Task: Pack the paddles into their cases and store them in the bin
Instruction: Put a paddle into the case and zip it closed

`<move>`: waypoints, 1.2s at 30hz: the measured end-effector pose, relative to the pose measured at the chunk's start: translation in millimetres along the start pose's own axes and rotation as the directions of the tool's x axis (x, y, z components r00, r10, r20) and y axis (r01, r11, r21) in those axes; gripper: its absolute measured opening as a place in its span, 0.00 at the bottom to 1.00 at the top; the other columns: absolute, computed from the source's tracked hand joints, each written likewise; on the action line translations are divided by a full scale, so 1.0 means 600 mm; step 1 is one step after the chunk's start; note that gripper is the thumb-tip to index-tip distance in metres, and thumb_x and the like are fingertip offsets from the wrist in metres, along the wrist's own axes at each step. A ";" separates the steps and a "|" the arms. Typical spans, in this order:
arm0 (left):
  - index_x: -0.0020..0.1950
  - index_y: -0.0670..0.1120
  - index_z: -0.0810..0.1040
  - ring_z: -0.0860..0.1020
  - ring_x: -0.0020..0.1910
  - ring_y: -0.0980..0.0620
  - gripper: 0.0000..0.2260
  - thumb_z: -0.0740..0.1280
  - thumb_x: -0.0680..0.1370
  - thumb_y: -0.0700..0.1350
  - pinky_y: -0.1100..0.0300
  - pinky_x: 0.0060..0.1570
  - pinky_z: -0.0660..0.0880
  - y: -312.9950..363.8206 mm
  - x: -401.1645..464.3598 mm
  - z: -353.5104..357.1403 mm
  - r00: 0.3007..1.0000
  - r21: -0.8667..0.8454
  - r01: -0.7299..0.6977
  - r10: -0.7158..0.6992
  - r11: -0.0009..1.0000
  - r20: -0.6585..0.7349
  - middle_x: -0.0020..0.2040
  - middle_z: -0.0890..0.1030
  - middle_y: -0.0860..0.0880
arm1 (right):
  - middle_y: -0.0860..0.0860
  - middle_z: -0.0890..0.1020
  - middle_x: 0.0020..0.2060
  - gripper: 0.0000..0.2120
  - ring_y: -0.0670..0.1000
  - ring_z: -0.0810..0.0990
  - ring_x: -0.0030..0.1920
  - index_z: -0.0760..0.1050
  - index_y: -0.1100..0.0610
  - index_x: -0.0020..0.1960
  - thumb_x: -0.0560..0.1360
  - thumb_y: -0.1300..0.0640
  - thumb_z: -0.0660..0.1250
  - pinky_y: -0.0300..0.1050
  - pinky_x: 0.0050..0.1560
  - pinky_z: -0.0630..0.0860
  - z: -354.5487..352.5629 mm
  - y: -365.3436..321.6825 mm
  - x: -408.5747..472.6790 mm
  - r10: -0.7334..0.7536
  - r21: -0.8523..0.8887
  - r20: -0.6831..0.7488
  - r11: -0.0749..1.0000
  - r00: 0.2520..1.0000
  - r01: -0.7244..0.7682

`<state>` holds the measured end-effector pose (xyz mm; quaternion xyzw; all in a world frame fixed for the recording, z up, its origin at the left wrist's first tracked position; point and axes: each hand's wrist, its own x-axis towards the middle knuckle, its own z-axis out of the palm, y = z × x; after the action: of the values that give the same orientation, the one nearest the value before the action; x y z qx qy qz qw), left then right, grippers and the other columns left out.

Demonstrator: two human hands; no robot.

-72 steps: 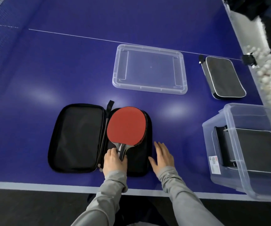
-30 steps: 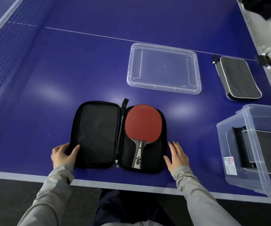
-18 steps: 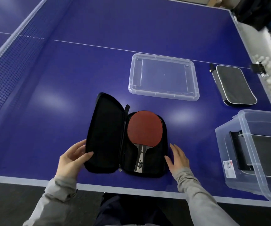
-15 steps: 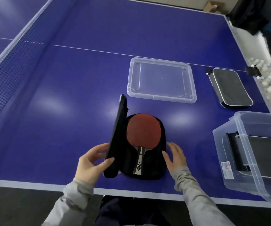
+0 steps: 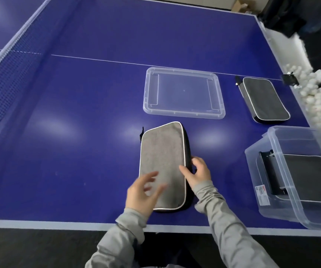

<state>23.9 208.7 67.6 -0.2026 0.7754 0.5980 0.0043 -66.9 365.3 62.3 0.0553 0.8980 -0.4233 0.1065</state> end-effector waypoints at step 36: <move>0.59 0.55 0.69 0.81 0.42 0.49 0.25 0.77 0.67 0.46 0.59 0.36 0.77 -0.073 0.145 0.050 0.872 -0.268 0.490 -0.462 0.829 0.164 0.47 0.80 0.48 | 0.64 0.78 0.55 0.21 0.53 0.77 0.49 0.65 0.59 0.68 0.76 0.72 0.57 0.39 0.48 0.74 -0.020 0.106 0.037 0.323 0.249 0.200 0.896 0.925 -0.367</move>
<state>-49.2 200.7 -2.9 -0.3598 0.5989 0.6978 0.1580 -78.0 415.1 17.1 0.1960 0.7933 -0.5241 0.2400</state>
